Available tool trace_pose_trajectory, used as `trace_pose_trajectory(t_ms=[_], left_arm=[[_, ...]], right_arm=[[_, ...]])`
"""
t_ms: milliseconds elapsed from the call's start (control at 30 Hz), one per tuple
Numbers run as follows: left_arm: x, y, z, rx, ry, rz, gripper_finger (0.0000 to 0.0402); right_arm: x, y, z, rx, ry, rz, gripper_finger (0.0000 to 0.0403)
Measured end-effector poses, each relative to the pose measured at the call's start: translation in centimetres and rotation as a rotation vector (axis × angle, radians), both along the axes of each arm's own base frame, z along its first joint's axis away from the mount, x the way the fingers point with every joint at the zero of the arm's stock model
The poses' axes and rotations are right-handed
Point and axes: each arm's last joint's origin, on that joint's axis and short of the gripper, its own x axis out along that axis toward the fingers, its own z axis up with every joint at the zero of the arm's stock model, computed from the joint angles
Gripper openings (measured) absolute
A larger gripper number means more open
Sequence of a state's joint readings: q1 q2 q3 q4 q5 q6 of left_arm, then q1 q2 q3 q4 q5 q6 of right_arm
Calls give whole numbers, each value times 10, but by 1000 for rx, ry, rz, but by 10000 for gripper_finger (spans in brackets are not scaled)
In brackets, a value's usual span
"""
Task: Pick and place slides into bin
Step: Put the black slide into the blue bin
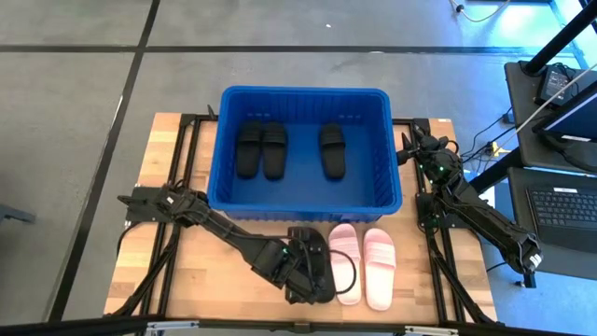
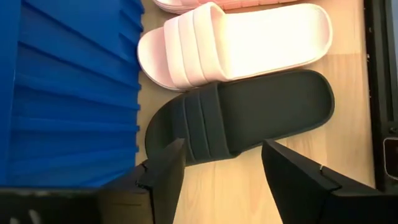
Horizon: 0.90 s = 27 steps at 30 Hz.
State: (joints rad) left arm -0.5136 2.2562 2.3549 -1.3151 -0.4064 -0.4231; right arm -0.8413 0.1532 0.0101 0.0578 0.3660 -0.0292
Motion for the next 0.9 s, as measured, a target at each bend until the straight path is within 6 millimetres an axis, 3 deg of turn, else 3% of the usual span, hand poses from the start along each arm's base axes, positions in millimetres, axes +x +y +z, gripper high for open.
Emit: trace_pose_trajectory(t_ms=[167,333,567,900], left_arm=[[-2,-6,-16,89,-47,91,211],[5,-7,-48,97,-143,237,212],[16,-19,-86,42,-239,178,212],[5,-8,-124,131,-145,184,212]], right_arm=[[0,0,0,4,-6,0,193],[0,0,0,17,-33,2,193],[0,0,0,20,-39,1,193],[0,0,0,20,-42,1,193]])
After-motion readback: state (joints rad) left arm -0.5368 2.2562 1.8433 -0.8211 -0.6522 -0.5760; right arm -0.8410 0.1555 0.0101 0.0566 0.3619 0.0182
